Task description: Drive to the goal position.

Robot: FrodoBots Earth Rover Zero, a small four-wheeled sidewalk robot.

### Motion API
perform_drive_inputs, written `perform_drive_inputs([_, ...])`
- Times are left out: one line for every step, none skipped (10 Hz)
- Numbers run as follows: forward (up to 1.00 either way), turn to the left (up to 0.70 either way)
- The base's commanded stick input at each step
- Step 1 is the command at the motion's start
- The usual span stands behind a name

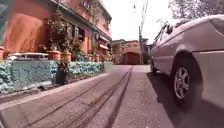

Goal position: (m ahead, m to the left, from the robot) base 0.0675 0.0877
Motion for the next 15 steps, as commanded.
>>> perform_drive_inputs([0.70,-0.32])
perform_drive_inputs([0.70,-0.23])
perform_drive_inputs([0.70,-0.15])
perform_drive_inputs([0.70,-0.10])
perform_drive_inputs([0.70,-0.06])
perform_drive_inputs([0.70,-0.02])
perform_drive_inputs([0.70,0.01])
perform_drive_inputs([0.70,0.01])
perform_drive_inputs([0.70,0.01])
perform_drive_inputs([0.70,0.01])
perform_drive_inputs([0.70,0.01])
perform_drive_inputs([0.70,0.01])
perform_drive_inputs([0.70,0.01])
perform_drive_inputs([0.70,0.01])
perform_drive_inputs([0.70,0.01])
